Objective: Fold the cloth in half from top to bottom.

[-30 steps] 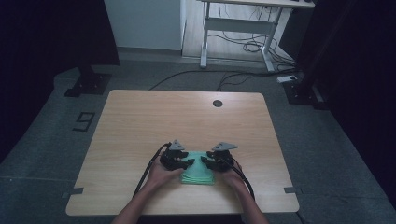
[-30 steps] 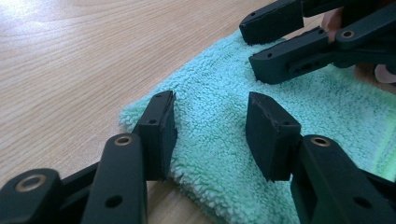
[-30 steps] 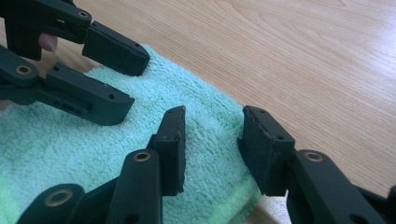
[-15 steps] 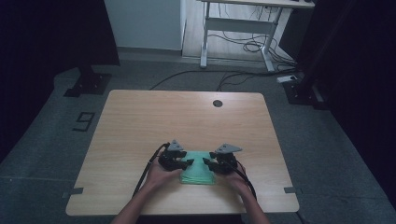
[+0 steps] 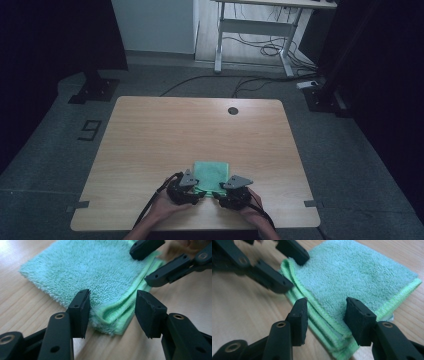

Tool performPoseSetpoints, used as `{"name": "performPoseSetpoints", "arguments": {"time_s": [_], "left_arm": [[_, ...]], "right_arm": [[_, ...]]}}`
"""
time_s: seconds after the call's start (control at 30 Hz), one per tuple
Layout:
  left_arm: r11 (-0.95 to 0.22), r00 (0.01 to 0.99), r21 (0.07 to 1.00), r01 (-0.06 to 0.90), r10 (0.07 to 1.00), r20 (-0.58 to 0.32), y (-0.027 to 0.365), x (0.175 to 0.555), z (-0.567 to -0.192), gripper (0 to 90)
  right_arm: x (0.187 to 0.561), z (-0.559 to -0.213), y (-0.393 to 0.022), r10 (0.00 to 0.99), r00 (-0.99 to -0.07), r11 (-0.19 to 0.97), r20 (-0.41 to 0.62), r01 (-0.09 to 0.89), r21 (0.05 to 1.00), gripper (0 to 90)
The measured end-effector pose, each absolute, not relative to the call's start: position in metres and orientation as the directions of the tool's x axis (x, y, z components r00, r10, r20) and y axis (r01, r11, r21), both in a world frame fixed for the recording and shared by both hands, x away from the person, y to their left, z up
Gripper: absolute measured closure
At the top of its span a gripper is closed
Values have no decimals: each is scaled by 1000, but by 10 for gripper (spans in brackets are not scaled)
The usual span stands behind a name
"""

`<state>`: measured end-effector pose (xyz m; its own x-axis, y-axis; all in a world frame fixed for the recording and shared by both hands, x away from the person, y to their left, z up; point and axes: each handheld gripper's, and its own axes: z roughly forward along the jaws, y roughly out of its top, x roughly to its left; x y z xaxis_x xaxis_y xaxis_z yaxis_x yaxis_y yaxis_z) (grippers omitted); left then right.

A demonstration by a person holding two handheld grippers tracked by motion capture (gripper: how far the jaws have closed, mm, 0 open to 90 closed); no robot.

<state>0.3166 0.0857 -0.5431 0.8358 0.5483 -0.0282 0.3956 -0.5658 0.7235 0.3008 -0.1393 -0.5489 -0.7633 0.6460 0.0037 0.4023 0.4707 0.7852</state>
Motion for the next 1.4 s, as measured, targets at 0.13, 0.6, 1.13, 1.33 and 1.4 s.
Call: {"name": "performPoseSetpoints", "arguments": {"time_s": [0.13, 0.6, 1.13, 1.33, 1.4], "left_arm": [[-556, 825, 721, 414, 564, -38, 83, 334, -543, 481], [-474, 781, 758, 448, 620, -74, 79, 387, -533, 440], [-385, 745, 810, 442, 661, -92, 139, 318, -512, 401], [-379, 734, 807, 452, 673, -95, 153, 306, -519, 395], [-379, 733, 806, 454, 674, -96, 154, 306, -519, 391]], "right_arm": [[313, -551, -140, 656, -754, 455, 14, 411, 790, 540], [364, -549, -146, 737, -673, 346, 55, 446, 825, 514], [303, -528, -192, 737, -675, 277, 37, 351, 894, 439], [290, -534, -206, 753, -657, 263, 45, 362, 894, 417], [289, -536, -207, 756, -652, 251, 54, 364, 897, 407]]}}
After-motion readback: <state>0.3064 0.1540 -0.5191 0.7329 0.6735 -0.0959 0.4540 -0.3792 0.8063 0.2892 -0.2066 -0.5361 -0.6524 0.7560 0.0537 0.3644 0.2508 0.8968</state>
